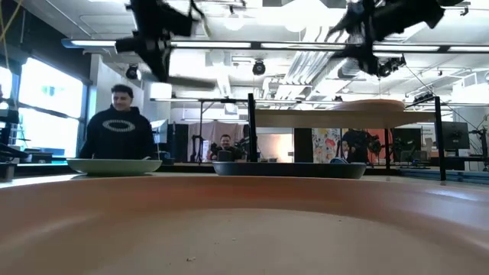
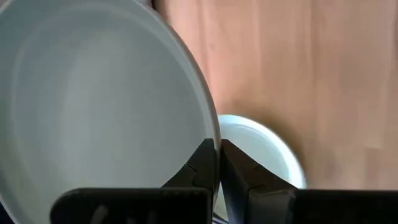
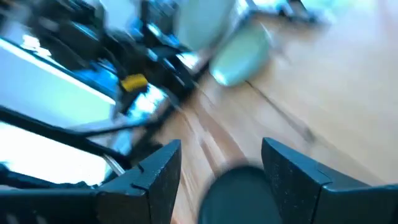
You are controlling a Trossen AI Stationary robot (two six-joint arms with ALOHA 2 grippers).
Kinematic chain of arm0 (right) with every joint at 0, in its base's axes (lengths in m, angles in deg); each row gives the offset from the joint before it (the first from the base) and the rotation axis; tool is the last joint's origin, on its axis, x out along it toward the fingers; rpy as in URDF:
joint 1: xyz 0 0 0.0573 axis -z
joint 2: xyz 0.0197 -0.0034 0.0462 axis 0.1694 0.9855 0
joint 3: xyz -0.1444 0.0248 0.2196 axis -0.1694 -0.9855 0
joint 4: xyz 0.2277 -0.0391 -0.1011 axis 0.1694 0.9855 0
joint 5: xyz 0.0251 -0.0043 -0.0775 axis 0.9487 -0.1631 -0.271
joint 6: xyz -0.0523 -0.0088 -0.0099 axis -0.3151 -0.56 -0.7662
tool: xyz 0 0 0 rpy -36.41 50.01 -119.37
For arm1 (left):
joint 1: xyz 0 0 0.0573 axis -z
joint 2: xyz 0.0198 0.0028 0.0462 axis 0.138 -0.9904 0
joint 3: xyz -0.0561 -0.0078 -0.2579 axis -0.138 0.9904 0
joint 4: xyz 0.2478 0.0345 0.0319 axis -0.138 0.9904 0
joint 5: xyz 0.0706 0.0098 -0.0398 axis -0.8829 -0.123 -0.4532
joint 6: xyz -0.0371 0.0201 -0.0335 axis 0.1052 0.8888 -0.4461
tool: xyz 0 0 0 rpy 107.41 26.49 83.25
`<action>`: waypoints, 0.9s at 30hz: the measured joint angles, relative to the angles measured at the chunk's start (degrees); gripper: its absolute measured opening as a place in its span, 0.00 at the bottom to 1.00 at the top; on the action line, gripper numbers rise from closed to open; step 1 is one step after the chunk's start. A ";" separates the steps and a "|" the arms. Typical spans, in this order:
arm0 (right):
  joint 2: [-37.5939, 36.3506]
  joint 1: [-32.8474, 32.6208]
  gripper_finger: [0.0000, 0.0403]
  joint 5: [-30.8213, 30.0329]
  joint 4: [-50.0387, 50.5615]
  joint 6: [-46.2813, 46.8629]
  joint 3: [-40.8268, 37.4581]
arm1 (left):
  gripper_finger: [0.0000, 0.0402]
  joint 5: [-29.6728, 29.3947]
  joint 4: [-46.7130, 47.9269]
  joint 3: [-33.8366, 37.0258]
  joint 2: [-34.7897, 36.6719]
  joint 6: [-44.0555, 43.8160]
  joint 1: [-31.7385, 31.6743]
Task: Place and stack plates onto a shelf
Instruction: Stack the gray plate on the orange plate on the shelf
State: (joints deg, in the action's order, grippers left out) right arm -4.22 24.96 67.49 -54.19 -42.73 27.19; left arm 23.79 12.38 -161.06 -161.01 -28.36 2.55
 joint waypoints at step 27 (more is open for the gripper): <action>10.37 -3.67 0.51 -25.67 13.49 -29.35 33.56 | 0.00 -19.91 -33.03 -0.05 -2.35 56.55 6.64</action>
State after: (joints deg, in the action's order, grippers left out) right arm 6.15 21.28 41.83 -40.70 -72.08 60.75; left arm 3.88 -20.65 -161.11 -163.35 28.19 9.19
